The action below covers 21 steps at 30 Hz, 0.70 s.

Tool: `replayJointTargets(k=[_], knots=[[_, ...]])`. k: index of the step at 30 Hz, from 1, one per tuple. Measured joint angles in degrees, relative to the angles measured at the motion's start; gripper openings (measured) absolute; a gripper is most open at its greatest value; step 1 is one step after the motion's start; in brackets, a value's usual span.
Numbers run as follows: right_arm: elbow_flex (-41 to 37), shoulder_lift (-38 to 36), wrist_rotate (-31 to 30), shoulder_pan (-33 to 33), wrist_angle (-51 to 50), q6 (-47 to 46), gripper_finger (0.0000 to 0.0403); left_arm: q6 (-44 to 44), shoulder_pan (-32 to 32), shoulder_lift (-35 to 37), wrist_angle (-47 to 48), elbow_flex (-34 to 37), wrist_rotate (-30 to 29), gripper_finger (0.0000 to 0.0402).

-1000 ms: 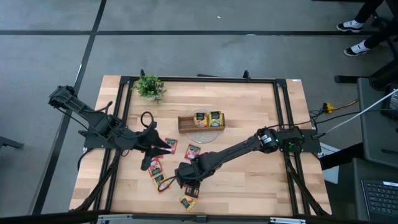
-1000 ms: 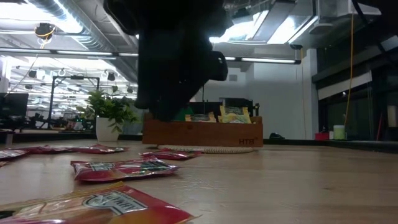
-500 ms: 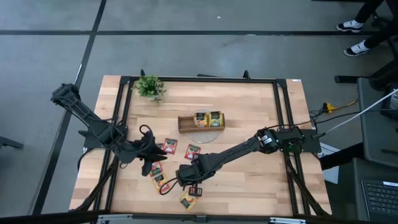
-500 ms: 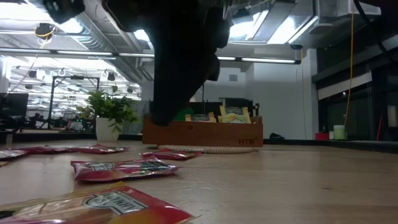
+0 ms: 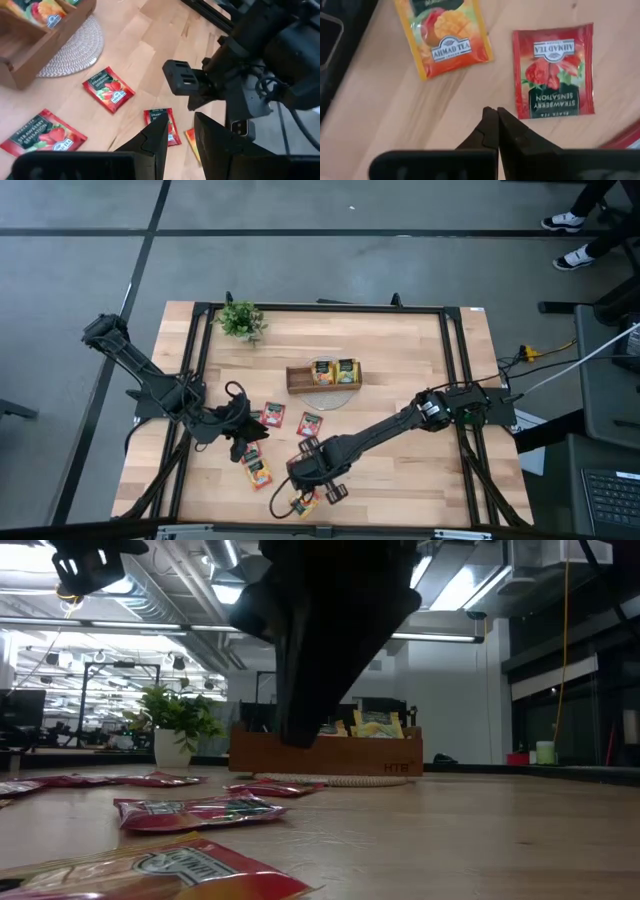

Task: Pick & Place Tea
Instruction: Put the red tea bag into the left section of the wooden organizer

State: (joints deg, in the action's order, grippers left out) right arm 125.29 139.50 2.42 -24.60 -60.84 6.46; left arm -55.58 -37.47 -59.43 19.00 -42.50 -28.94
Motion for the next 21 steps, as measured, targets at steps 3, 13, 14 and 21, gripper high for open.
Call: replayJointTargets(k=[3, 13, 14, 21], knots=[[0.00, 0.08, -0.17, 0.07, 0.33, 2.99, 0.0002, -2.15, 0.00, -0.16, 0.12, 0.00, -0.30, 0.0090], [-0.02, 1.25, -0.38, 1.96, 2.18, 4.33, 0.0001, -9.37, 0.07, -4.27, 0.69, 0.00, -0.47, 0.0090], [-0.02, 1.31, -0.36, 2.18, 2.36, 4.31, 0.0000, -10.02, 0.07, -4.84, 0.66, 0.00, -0.37, 0.0090], [-0.02, 1.57, -0.37, 3.01, 2.35, 4.72, 0.0000, -12.91, 0.07, -7.14, 1.03, 0.02, 0.46, 0.0090]])
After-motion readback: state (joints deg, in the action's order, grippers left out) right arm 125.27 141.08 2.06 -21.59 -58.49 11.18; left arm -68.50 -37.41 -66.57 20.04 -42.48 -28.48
